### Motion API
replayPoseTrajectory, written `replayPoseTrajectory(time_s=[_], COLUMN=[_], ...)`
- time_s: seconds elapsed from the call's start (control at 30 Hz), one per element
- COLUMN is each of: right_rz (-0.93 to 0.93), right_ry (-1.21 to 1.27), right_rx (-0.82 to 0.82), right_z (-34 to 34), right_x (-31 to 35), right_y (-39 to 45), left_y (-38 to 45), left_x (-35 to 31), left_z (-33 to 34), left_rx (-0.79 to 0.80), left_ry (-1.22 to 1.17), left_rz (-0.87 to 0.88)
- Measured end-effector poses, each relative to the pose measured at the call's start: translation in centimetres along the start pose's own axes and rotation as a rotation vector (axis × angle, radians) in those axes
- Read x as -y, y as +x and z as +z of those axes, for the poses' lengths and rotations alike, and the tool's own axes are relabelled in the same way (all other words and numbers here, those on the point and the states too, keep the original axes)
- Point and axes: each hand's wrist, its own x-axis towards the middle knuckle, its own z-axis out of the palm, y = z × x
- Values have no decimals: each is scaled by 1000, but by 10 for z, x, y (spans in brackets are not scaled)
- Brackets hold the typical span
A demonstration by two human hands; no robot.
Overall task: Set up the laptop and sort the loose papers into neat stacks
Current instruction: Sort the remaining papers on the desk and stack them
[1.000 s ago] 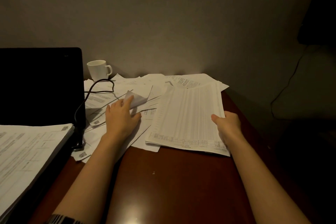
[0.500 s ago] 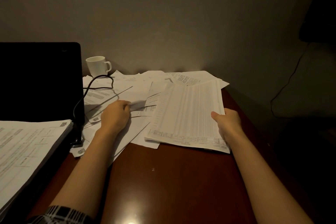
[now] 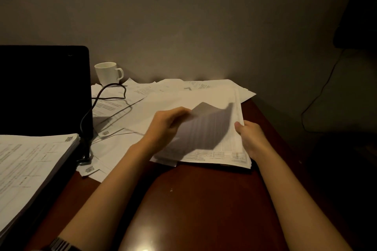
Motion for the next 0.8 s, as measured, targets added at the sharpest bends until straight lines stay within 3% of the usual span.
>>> replayPoseTrajectory(time_s=[0.1, 0.17, 0.3, 0.37, 0.5, 0.57, 0.7, 0.8], right_rz=[40, 29, 133, 233, 292, 257, 136, 122], right_ry=[49, 136, 367, 315, 278, 93, -167, -228], right_rx=[2, 31, 38, 6, 238, 272, 184, 122], right_z=[-2, -7, -18, -21, -30, -27, -14, -9], right_x=[5, 5, 11, 19, 17, 10, 4, 2], right_y=[2, 1, 0, 0, 2, 3, 4, 3], left_y=[2, 3, -1, -5, -9, -11, -13, -20], left_x=[-15, -17, 0, 7, 13, 17, 35, 58], left_z=[-4, -13, -33, -39, -44, -42, -34, -37], left_rx=[116, 213, 551, 603, 544, 500, 311, 133], left_ry=[-378, -487, -386, -347, -325, -221, 2, 474], left_rz=[-180, -233, -269, -328, -475, -497, -544, -702])
